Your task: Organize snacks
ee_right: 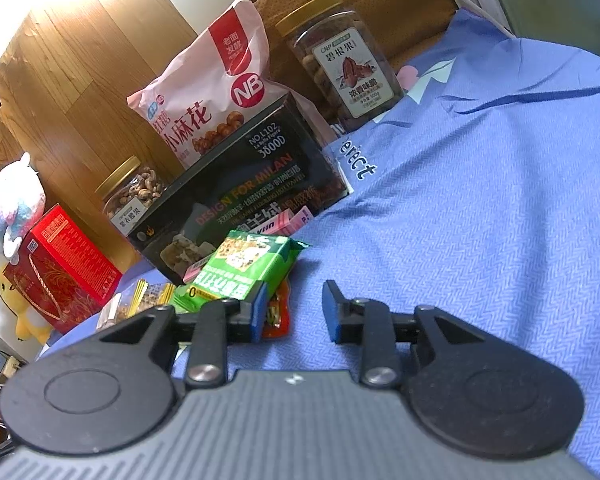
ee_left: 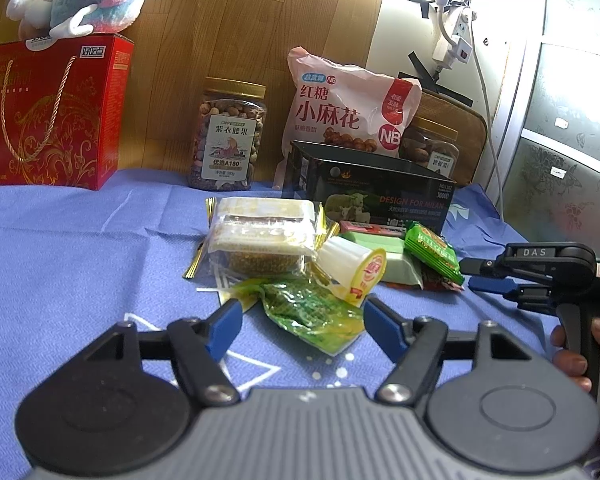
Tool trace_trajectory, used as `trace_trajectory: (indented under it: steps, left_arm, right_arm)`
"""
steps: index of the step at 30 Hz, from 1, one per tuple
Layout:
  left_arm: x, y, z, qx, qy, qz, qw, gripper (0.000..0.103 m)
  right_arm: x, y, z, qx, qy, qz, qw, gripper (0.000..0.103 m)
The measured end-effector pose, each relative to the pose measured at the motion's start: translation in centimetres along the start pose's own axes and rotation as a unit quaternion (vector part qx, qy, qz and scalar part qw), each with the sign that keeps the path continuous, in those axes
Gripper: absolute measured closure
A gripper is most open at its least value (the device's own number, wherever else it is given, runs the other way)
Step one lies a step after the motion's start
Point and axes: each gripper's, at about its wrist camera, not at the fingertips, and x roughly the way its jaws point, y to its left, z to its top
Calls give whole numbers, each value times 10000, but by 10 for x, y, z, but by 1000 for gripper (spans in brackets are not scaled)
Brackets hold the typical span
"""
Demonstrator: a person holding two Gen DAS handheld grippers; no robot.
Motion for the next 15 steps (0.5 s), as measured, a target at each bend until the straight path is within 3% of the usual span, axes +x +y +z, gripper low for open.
trace_trajectory:
  steps: [15]
  left_arm:
    - [0, 0, 0, 3, 3, 3, 10000, 34]
  right_arm:
    - [-1, 0, 0, -23, 17, 9, 10000, 68]
